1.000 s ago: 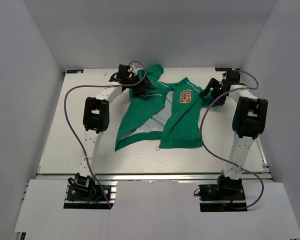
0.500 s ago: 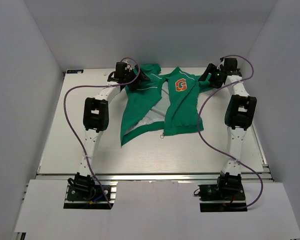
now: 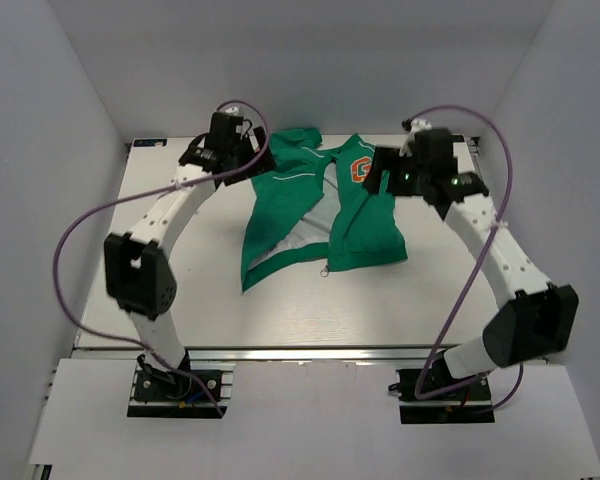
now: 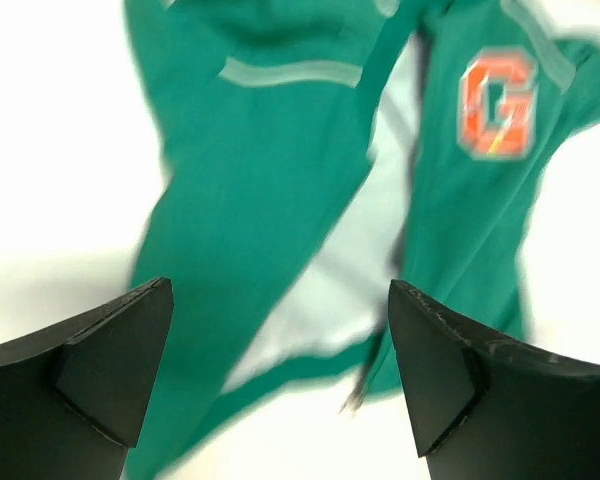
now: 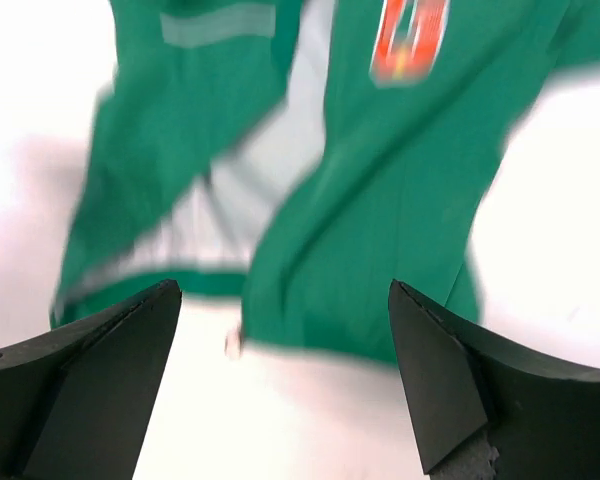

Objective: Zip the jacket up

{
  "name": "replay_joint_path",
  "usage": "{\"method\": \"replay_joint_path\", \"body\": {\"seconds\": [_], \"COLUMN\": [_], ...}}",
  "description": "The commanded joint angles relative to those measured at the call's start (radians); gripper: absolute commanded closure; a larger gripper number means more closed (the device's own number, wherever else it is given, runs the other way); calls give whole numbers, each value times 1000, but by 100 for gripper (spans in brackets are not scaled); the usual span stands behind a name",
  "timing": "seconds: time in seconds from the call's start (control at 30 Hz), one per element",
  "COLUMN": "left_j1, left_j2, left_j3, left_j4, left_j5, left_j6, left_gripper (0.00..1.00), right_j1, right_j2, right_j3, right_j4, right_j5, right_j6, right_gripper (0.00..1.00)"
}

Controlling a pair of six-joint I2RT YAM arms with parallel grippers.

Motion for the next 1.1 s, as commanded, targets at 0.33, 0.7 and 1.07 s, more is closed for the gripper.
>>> {"method": "replay_joint_path", "body": {"seconds": [0.33,0.7,1.07], "left_j1": [-265,-263,-263], "left_j2": [-146,-8,-12], "left_j3": [-296,-212,-291], "left_j4": [-230,-242,-250], "left_j5": [-339,-409,-425], "left_j6": [155,109,202], "left_gripper": [2,3,14], "right_j1": [295,364,337], "right_j2": [-53,245,202], "right_j3": [-365,-213,-234], "right_j4": [-27,5,-22], "right_j5": [99,180,194], "right_j6": [131,180,208], "right_gripper": [11,16,13]}}
